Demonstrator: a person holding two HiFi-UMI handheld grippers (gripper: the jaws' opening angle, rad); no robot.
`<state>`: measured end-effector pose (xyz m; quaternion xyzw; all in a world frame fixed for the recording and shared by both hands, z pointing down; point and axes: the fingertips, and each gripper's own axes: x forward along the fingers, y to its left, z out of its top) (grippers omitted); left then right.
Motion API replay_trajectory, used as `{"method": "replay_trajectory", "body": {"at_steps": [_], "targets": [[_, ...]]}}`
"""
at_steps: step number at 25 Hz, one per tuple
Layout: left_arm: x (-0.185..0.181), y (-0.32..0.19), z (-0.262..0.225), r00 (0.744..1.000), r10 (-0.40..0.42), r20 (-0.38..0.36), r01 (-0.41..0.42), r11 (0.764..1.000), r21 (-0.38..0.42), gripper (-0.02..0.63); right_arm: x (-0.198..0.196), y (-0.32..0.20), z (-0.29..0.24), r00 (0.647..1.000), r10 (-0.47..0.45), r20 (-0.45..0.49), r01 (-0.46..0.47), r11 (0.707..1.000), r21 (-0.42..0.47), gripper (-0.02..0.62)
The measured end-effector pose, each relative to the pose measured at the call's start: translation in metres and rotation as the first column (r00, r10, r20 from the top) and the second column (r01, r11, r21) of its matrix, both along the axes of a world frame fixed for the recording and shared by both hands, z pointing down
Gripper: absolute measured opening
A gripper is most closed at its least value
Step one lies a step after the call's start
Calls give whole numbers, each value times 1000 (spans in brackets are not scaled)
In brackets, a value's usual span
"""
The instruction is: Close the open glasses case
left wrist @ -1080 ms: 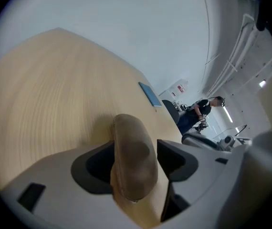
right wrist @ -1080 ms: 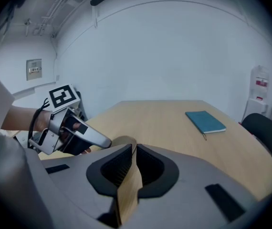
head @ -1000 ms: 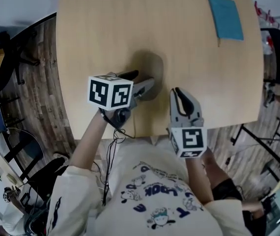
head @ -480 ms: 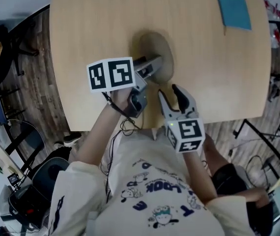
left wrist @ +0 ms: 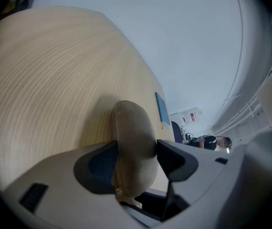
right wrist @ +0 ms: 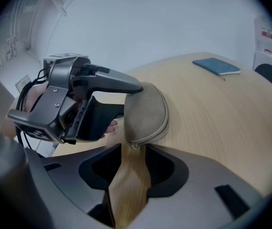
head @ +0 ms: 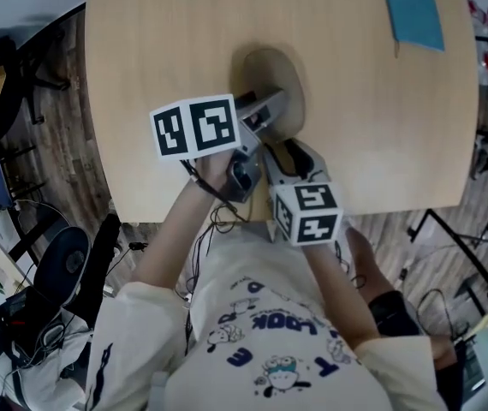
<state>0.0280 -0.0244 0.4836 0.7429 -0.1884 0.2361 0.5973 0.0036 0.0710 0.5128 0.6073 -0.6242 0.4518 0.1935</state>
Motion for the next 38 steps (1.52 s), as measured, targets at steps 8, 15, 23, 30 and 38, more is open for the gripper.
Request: {"method": "replay_trajectory", "body": {"at_steps": [8, 15, 23, 30, 38], "targets": [[4, 5, 3, 998, -13, 54, 9, 998, 57, 261, 7, 3, 5, 995, 25, -91, -29, 999, -35, 69], [-1, -1, 3, 998, -6, 56, 3, 998, 65, 262, -5, -6, 1, 993, -18, -120, 18, 1000, -4, 3], [3, -3, 4, 990, 80, 114, -95, 986, 134, 284, -3, -4, -4, 996, -46, -82, 47, 999, 11, 0], [5, -3, 5, 990, 100, 103, -111, 988, 111, 282, 53, 16, 2, 992, -25, -121, 25, 1000, -4, -3], [4, -3, 4, 991, 92, 97, -102, 989, 108, 284, -10, 4, -3, 980, -198, -6, 198, 980, 3, 107]]}}
